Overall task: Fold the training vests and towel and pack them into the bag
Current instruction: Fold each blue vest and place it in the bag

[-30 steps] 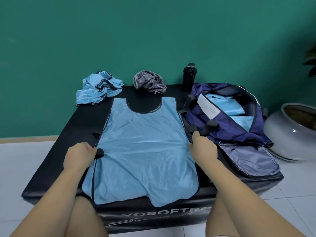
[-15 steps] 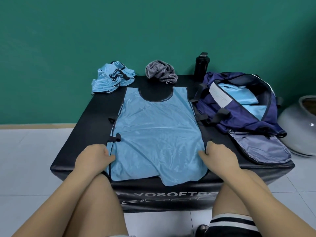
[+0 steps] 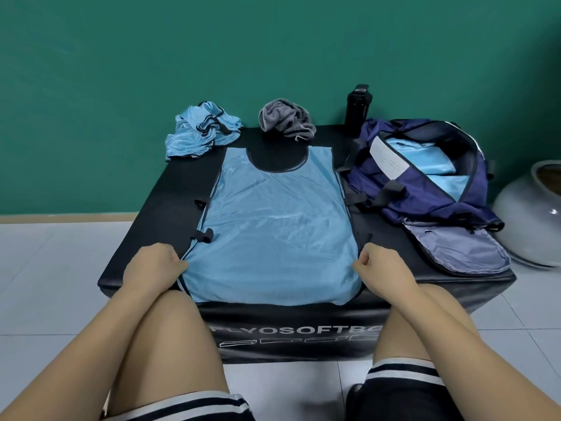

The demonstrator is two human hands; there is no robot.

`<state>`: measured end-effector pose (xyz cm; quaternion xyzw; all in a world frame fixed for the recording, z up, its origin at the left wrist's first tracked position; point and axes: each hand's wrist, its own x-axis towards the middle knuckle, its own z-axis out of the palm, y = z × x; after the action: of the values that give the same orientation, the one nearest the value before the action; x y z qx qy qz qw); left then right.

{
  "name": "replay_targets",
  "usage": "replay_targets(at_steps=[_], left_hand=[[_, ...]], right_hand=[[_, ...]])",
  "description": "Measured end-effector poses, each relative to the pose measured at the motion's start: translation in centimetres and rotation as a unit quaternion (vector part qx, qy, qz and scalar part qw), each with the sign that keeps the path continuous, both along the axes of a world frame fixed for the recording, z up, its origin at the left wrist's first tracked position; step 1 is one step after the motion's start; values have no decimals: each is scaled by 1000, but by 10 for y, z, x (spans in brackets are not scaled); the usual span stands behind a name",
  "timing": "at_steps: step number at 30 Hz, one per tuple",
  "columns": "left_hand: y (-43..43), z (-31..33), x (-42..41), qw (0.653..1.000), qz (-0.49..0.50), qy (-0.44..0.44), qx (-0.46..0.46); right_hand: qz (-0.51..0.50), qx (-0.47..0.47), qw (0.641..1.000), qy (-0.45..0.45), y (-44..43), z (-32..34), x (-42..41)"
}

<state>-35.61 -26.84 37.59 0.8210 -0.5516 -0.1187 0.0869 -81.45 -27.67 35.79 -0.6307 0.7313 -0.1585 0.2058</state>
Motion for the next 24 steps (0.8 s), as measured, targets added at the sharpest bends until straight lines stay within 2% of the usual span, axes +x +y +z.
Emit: replay_targets(at_steps=[6,8,11,13,14,16,18,24], left_hand=[[-6,-3,8,999,-5,37,22],[-9,1,9,999,1,40,18],[-19,3,0,992,-56,4,-116],[-26,1,-21,972,-148,-4,-184],[-30,-2,-33,963,-197,2,-183],[-41,-9,-53,953,-273,19,-132],[-53,-14,-63,950,-303,26,-72],[-75,-18,-51,960,-275,12,44]], right_hand=[[7,-6,998,70,0,-1,0],[14,-50,994,98,0,-3,0],[76,-176,974,116,-5,-6,8],[133,-193,965,114,-15,-5,21],[156,-178,965,112,-20,-4,28],[185,-138,966,116,-32,-7,42],[201,-115,964,130,-46,-14,49],[200,-30,959,196,-79,-33,34]])
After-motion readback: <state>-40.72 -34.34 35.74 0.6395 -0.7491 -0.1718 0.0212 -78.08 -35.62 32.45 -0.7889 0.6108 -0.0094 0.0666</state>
